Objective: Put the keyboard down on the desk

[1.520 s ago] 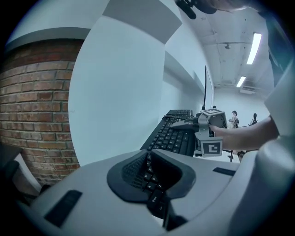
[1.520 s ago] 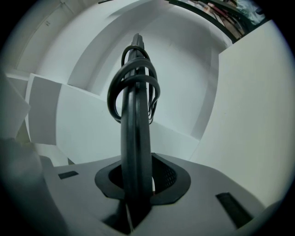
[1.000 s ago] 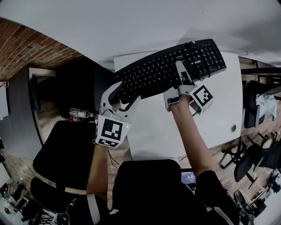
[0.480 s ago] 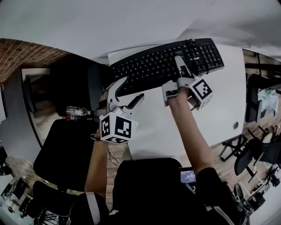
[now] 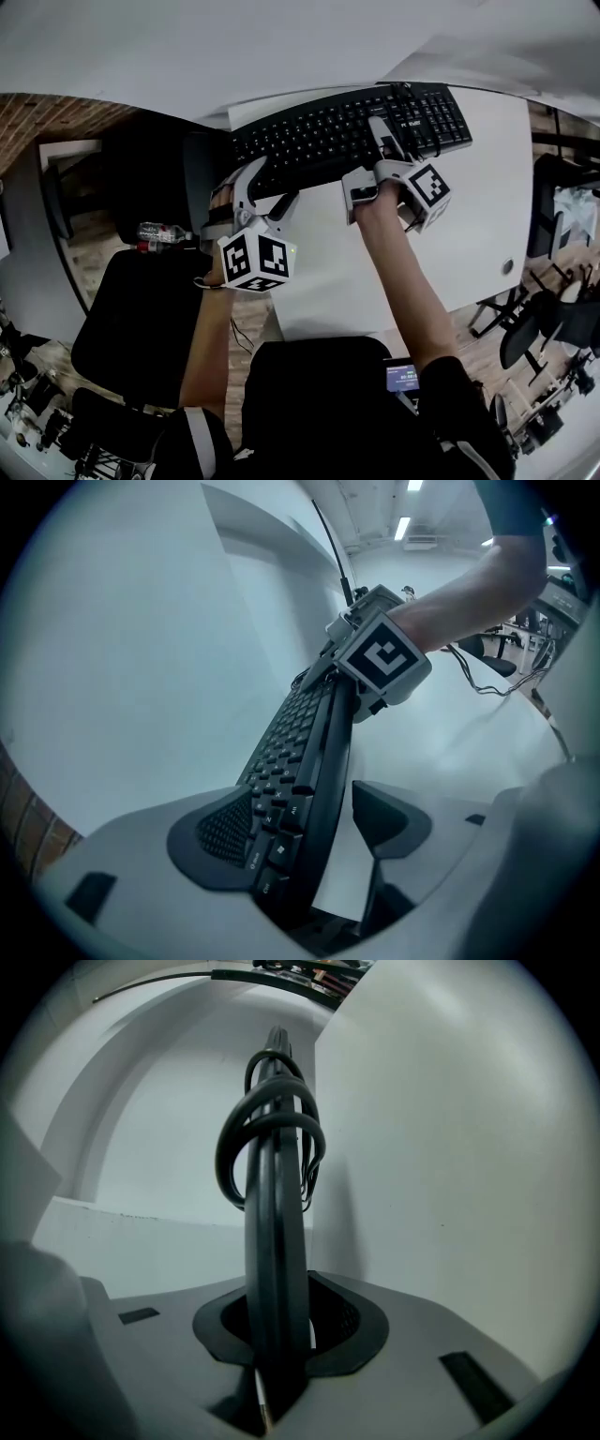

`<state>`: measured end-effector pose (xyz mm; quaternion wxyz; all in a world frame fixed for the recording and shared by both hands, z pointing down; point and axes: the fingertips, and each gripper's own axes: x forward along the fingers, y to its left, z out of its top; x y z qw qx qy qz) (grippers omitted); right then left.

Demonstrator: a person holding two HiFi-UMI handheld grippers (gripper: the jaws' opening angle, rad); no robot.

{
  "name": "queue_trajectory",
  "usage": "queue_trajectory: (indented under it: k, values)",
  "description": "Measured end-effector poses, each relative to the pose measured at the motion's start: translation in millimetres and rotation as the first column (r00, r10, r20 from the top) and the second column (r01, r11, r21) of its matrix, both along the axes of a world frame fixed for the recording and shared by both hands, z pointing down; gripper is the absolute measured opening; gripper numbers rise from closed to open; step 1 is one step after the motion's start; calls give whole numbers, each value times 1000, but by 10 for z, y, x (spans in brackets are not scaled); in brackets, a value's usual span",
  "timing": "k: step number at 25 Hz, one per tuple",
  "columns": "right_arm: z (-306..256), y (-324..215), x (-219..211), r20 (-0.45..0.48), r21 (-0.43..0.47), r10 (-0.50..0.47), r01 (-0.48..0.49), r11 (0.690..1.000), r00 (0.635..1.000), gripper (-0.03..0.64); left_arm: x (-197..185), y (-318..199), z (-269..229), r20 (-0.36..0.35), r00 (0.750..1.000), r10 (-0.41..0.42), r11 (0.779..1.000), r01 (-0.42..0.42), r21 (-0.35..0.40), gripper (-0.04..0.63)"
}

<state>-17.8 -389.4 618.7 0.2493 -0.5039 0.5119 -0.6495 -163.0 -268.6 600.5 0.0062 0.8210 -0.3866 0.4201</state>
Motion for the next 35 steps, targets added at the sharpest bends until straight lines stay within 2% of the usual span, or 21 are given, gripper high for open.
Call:
queue_trajectory:
  k: [7, 26, 31, 35]
  values:
    - [80, 8, -4, 6, -16, -8, 8, 1000, 1000, 98, -27, -99, 178, -7, 999, -54, 998, 54, -32, 327]
    - [175, 23, -14, 33, -55, -28, 29, 998, 999, 98, -70, -154, 201, 39, 999, -19, 997, 22, -77, 322]
    - [192, 9, -26, 32, -85, -101, 103, 991, 994, 101, -74, -200, 216, 38, 999, -24, 996, 27, -88, 321]
    - [147, 67, -9, -15, -109, -199, 196, 975, 980, 101, -72, -206, 228, 46, 999, -22, 995, 27, -92, 321]
